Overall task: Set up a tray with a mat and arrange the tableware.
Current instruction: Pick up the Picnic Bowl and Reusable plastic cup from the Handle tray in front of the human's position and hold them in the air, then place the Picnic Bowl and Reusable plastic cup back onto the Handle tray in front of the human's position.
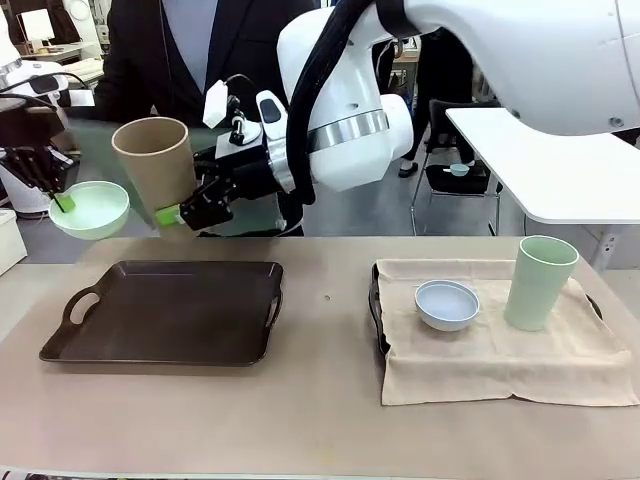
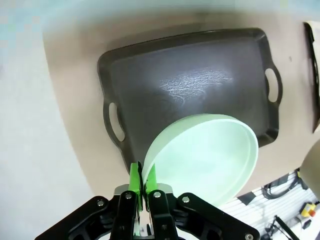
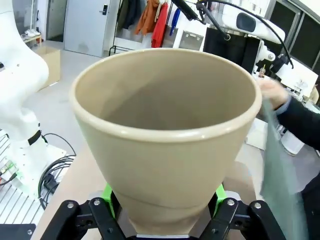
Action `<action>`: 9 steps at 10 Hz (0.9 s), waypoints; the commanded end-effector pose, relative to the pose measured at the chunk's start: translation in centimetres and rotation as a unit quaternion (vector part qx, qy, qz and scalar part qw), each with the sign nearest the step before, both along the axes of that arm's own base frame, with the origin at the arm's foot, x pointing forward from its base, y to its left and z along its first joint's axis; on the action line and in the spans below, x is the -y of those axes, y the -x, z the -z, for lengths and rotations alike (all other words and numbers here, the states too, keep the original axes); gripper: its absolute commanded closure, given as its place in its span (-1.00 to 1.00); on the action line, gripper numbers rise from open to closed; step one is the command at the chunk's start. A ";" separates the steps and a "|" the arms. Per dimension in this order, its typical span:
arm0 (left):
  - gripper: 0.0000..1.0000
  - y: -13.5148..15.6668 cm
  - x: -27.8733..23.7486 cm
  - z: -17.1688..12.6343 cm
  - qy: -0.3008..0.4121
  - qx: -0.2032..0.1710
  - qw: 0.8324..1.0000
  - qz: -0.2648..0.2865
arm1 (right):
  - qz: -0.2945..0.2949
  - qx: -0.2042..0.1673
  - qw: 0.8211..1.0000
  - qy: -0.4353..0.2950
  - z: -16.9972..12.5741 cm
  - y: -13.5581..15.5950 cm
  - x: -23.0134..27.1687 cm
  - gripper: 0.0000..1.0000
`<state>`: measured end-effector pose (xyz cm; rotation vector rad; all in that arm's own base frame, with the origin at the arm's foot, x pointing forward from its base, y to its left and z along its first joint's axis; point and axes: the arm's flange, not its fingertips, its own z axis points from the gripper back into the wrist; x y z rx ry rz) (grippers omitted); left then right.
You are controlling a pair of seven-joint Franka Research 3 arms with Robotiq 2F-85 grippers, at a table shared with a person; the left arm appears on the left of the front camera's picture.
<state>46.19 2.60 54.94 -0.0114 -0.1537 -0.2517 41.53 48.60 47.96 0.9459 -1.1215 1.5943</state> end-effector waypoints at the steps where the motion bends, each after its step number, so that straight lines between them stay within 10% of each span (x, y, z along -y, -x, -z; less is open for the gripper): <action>1: 1.00 -0.4 -0.1 0.7 0.002 -0.001 1.000 0.007 | -0.011 -0.007 1.000 0.005 1.2 -0.1 -0.7 0.55; 9: 1.00 -0.4 -0.1 0.7 0.002 -0.001 1.000 0.007 | -0.011 -0.007 1.000 0.005 1.2 -0.1 -0.7 0.55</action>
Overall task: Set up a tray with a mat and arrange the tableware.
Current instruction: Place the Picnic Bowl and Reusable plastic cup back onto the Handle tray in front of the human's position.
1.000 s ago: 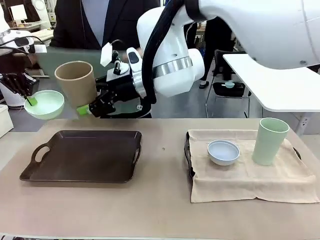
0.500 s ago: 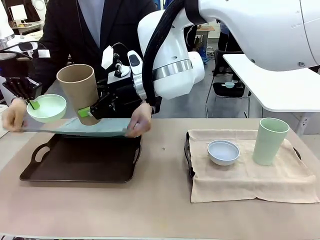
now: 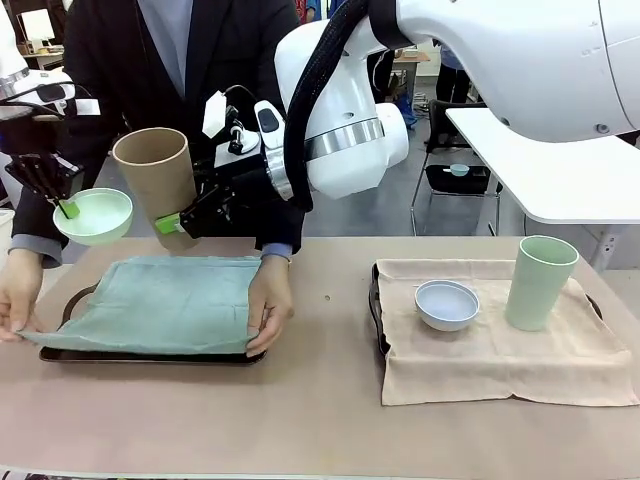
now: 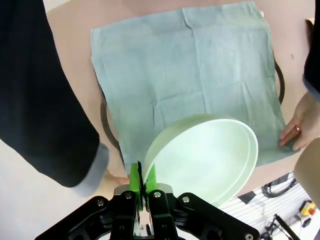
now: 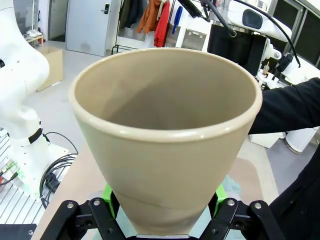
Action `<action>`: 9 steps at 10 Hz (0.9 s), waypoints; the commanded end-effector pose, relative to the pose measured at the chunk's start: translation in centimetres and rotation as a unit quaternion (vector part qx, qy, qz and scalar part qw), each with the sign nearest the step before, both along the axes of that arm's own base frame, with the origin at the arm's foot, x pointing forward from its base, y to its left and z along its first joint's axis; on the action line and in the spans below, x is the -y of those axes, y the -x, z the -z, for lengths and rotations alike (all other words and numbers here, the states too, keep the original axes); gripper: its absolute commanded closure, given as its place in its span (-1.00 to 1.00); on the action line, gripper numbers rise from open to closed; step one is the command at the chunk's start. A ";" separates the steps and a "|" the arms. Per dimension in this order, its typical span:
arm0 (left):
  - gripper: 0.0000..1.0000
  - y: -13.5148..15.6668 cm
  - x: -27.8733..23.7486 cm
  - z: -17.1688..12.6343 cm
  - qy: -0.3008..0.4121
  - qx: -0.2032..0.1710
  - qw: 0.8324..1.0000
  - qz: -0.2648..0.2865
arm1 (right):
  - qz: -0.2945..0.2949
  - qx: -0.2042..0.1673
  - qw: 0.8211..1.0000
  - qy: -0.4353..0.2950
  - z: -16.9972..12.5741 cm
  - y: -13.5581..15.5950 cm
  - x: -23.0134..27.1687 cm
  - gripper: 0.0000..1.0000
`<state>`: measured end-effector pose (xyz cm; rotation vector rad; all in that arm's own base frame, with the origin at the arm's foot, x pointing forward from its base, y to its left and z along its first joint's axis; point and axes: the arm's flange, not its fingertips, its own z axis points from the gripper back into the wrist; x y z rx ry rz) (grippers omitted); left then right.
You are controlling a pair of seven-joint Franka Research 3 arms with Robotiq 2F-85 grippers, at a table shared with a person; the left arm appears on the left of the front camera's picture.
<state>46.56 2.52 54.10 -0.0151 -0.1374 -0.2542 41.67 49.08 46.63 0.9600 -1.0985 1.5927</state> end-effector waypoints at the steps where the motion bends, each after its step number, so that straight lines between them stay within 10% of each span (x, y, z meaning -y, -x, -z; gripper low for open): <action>1: 1.00 0.0 -0.2 -0.2 0.001 0.007 1.000 0.006 | -0.006 0.003 1.000 0.000 -0.1 0.0 -0.2 0.55; 9: 1.00 0.0 -0.2 -0.2 0.001 0.007 1.000 0.006 | -0.006 0.003 1.000 0.000 -0.1 0.0 -0.2 0.55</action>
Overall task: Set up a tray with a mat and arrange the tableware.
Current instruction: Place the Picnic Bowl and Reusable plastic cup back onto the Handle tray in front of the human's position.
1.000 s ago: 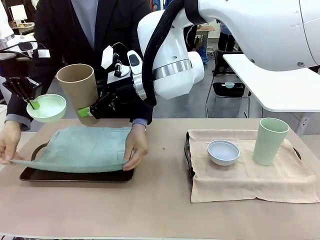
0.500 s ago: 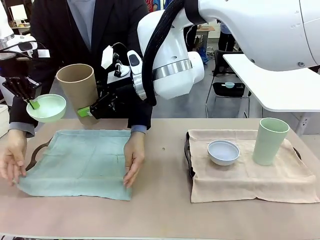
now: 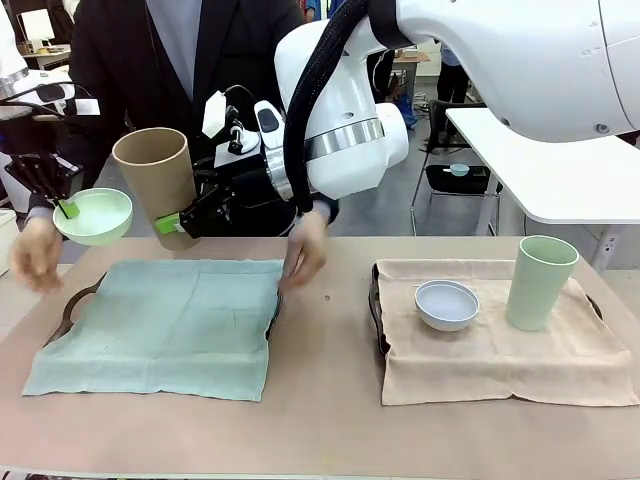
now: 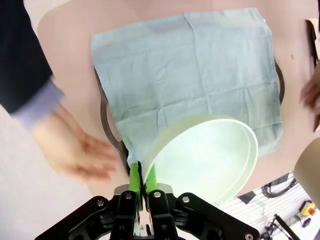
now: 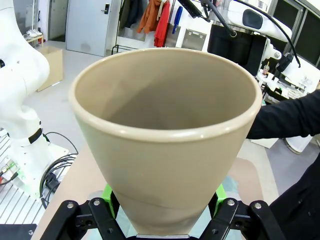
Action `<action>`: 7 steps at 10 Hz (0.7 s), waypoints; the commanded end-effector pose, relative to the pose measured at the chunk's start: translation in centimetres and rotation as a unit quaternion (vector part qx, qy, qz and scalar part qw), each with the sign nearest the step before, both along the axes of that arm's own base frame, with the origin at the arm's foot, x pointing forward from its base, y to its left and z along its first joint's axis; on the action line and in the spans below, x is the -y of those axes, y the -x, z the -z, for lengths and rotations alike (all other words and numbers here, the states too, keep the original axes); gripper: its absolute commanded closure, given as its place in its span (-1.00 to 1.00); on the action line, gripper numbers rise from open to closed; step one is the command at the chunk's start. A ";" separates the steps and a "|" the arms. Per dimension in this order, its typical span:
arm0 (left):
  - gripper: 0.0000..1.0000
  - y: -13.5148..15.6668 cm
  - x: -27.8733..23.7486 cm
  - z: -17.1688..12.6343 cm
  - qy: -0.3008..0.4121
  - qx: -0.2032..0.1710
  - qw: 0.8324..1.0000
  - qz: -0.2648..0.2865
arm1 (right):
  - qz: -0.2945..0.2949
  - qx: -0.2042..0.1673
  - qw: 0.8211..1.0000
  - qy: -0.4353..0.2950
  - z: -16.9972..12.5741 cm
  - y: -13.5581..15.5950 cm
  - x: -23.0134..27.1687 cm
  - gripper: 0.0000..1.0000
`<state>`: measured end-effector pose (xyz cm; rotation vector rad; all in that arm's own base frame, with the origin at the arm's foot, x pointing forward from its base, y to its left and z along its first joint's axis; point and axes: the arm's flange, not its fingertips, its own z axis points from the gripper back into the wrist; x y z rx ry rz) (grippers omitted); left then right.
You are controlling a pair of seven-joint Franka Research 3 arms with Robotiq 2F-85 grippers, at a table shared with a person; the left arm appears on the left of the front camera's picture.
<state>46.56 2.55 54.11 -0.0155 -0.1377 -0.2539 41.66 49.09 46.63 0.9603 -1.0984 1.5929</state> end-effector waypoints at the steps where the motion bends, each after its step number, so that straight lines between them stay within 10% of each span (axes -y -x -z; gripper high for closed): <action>1: 1.00 0.0 -0.1 -0.2 0.001 0.007 1.000 0.006 | -0.006 0.003 1.000 0.000 -0.1 0.0 -0.2 0.55; 7: 1.00 0.0 -0.1 -0.2 0.001 0.007 1.000 0.006 | -0.006 0.003 1.000 0.000 -0.1 0.0 -0.2 0.55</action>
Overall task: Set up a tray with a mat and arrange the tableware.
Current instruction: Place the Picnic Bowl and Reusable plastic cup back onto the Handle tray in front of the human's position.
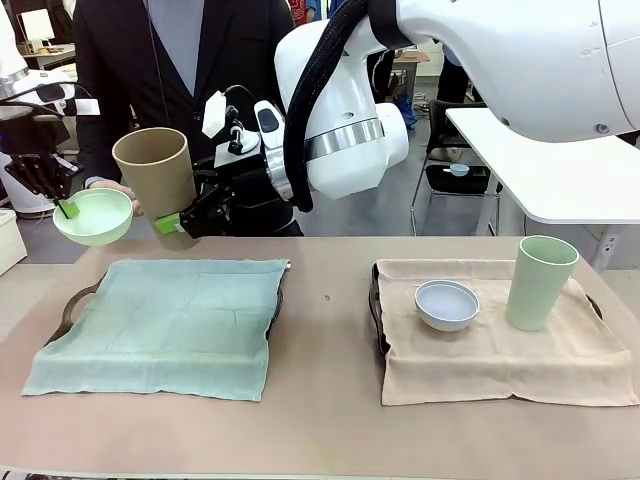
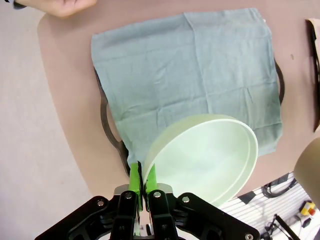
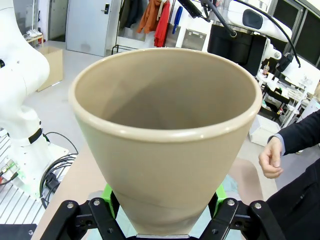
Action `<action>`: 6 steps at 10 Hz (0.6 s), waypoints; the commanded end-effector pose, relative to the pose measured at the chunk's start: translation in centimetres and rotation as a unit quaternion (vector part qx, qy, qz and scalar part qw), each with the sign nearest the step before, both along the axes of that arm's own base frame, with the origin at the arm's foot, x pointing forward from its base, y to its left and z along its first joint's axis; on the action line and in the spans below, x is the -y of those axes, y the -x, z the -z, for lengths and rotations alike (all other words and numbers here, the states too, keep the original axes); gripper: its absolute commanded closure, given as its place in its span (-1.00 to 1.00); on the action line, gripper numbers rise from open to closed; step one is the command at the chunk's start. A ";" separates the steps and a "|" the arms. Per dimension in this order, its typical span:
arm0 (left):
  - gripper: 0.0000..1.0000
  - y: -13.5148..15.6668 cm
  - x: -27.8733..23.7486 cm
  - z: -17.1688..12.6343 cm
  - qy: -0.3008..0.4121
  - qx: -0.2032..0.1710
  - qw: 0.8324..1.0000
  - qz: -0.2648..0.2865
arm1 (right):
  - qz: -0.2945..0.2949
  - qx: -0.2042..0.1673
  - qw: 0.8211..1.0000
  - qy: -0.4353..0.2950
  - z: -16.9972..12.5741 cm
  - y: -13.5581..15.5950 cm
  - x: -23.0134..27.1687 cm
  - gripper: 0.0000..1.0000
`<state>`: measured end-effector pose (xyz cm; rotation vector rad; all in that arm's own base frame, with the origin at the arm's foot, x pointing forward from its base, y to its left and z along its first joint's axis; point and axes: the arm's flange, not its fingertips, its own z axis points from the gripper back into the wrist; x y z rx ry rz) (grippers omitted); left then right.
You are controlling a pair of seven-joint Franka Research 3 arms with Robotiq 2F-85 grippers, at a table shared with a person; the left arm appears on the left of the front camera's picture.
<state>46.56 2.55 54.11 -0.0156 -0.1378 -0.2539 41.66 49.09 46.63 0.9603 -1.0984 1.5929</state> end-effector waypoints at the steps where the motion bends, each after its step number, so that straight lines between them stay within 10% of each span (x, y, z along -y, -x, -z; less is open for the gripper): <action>1: 1.00 0.0 -0.1 -0.2 0.001 0.007 1.000 0.006 | -0.006 0.003 1.000 0.000 -0.1 0.0 -0.2 0.55; 6: 1.00 0.0 -0.1 -0.2 0.001 0.007 1.000 0.006 | -0.006 0.003 1.000 0.000 -0.1 0.0 -0.2 0.55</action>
